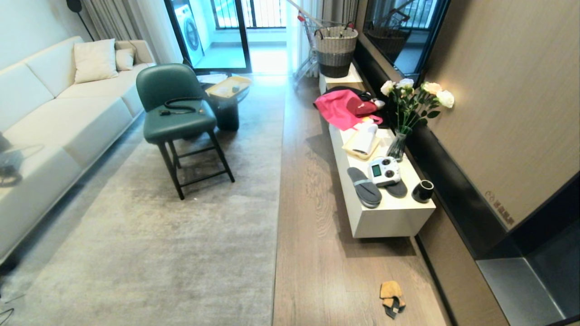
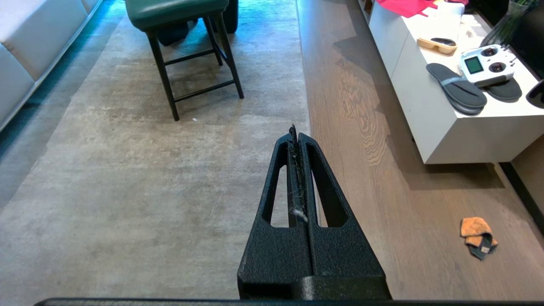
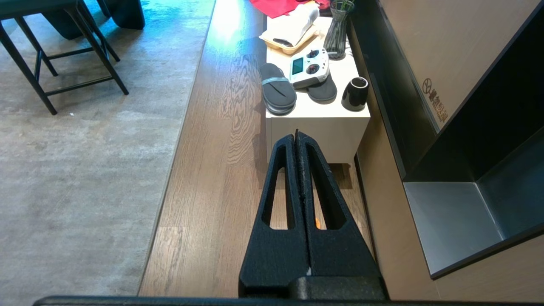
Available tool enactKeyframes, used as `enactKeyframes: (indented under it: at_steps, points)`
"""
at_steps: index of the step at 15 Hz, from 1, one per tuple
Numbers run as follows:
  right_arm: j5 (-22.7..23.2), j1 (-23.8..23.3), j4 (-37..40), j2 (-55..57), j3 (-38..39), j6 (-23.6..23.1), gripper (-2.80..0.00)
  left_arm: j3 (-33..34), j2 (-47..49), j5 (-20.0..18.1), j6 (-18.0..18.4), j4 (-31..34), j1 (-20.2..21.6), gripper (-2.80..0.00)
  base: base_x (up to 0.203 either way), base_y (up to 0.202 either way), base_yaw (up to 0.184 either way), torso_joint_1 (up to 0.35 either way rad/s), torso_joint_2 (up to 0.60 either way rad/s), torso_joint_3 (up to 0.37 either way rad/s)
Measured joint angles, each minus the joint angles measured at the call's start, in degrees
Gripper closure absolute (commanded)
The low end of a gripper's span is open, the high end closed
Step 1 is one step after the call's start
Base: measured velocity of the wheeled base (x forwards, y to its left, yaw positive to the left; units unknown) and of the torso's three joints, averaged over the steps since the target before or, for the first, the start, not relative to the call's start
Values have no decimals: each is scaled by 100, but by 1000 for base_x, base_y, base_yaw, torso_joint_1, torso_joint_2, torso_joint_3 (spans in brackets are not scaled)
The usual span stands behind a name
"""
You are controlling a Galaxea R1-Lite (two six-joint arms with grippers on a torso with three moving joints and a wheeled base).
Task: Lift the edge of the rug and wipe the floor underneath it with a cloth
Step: Pick up the rag
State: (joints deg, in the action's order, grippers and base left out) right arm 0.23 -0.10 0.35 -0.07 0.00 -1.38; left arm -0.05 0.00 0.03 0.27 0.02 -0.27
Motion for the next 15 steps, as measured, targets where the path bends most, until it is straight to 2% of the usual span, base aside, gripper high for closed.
enactKeyframes:
  at_steps: [15]
  points:
    - [-2,0,-2,0,0,20,0,0,0,1,0,-2,0,0,0,0,0,0,0,0]
